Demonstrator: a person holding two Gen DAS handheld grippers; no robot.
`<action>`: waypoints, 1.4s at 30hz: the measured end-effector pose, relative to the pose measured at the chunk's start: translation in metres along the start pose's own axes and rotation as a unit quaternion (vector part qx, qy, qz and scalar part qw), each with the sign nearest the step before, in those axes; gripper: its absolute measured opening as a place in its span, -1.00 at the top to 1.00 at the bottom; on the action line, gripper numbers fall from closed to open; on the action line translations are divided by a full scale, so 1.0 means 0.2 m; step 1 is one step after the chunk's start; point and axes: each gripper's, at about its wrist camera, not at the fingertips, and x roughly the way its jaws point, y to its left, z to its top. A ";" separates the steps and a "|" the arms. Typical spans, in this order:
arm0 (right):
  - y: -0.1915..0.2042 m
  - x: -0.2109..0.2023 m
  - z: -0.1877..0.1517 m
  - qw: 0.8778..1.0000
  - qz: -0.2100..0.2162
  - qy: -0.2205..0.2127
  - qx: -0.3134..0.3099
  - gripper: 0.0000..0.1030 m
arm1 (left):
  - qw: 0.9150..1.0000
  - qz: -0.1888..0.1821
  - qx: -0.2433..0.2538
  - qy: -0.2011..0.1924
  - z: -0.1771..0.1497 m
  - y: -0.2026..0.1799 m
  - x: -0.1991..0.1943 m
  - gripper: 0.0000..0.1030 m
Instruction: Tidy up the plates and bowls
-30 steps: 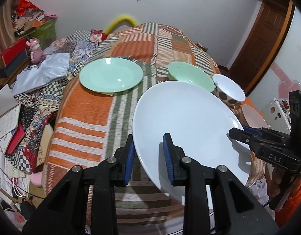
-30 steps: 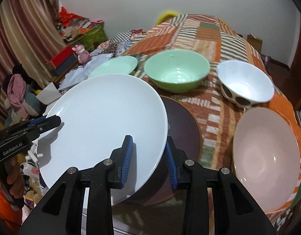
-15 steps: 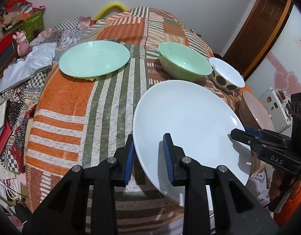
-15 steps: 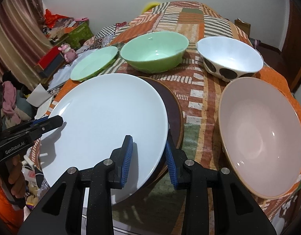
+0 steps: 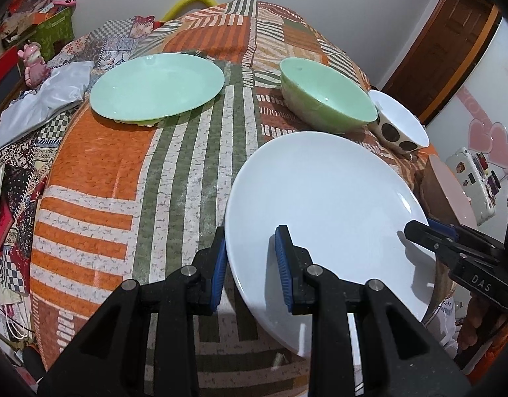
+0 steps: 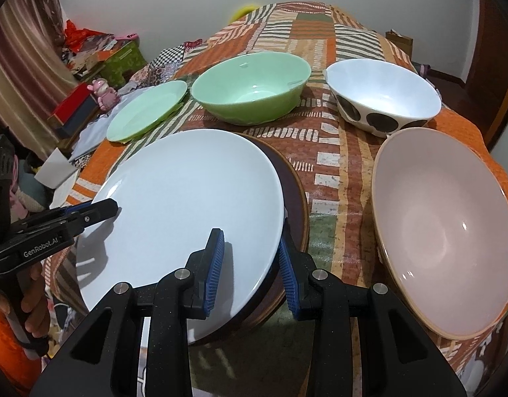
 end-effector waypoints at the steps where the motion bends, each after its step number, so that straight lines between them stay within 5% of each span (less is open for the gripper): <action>1: 0.00 0.00 0.00 1.000 -0.002 -0.001 0.002 0.41 | 1.000 0.000 0.000 0.000 0.01 0.00 0.01 0.47; 28: 0.00 -0.10 0.00 1.000 -0.007 -0.027 -0.015 0.42 | 1.000 0.023 -0.001 0.004 0.02 -0.03 0.07 0.47; 42: 0.06 -0.12 0.10 0.998 0.015 -0.040 -0.042 0.31 | 0.998 0.069 0.007 -0.013 0.05 -0.06 0.02 0.09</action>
